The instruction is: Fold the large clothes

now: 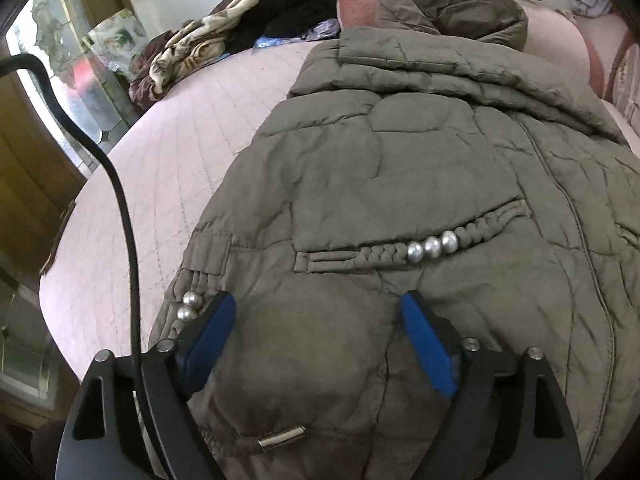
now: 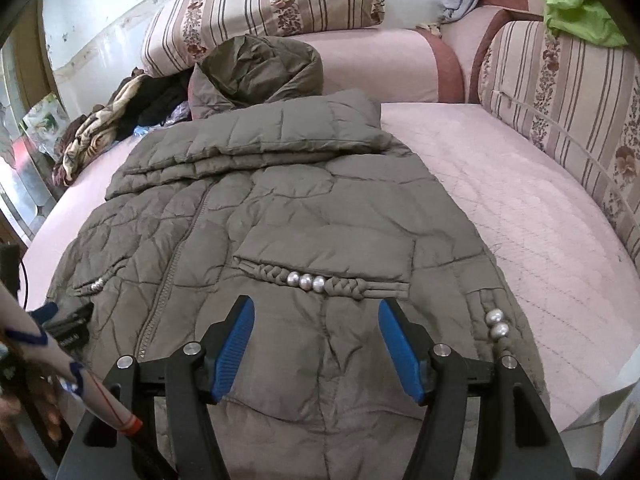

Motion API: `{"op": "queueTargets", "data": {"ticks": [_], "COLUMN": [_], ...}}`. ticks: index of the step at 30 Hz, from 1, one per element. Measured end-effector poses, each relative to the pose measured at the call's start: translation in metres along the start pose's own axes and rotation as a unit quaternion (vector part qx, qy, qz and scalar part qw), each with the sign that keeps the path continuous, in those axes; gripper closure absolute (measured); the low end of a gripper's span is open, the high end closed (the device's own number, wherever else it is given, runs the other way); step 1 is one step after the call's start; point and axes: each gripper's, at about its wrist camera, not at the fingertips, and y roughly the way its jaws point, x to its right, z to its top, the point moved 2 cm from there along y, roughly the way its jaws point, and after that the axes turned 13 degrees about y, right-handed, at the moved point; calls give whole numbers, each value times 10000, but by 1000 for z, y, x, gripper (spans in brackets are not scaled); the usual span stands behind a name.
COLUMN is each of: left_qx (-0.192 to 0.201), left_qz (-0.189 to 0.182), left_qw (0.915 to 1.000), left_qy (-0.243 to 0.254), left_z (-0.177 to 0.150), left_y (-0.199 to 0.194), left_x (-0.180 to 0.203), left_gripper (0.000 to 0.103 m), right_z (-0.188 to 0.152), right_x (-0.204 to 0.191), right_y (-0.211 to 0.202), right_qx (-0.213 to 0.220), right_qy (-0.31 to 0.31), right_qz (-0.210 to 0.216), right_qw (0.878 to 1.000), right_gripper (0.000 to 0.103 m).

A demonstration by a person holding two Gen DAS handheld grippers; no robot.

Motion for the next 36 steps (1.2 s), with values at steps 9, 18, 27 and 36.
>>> {"op": "queueTargets", "data": {"ticks": [9,18,27,36], "left_qx": [-496,-67,992,1111], "left_qz": [-199,-206,-681,-488], "left_qw": [9976,9994,9926,9924], "left_qy": [-434,-260,-157,-193], "left_z": [2,-4,3,3], "left_y": [11,-33,-125,-148], "left_x": [-17,-11,6,9], "left_gripper": [1,1,1,1], "right_z": [6,0,-6,-12], "right_x": [19,14,9,-2], "right_y": [-6,-24,-24,-18], "right_qx": [14,455,581,575], "right_qy": [465,143,-8,-181], "right_qz": [188,-52,-422,-611], "right_qw": [9987,9988,9974,9963], "right_gripper": [32,29,26,26]}}
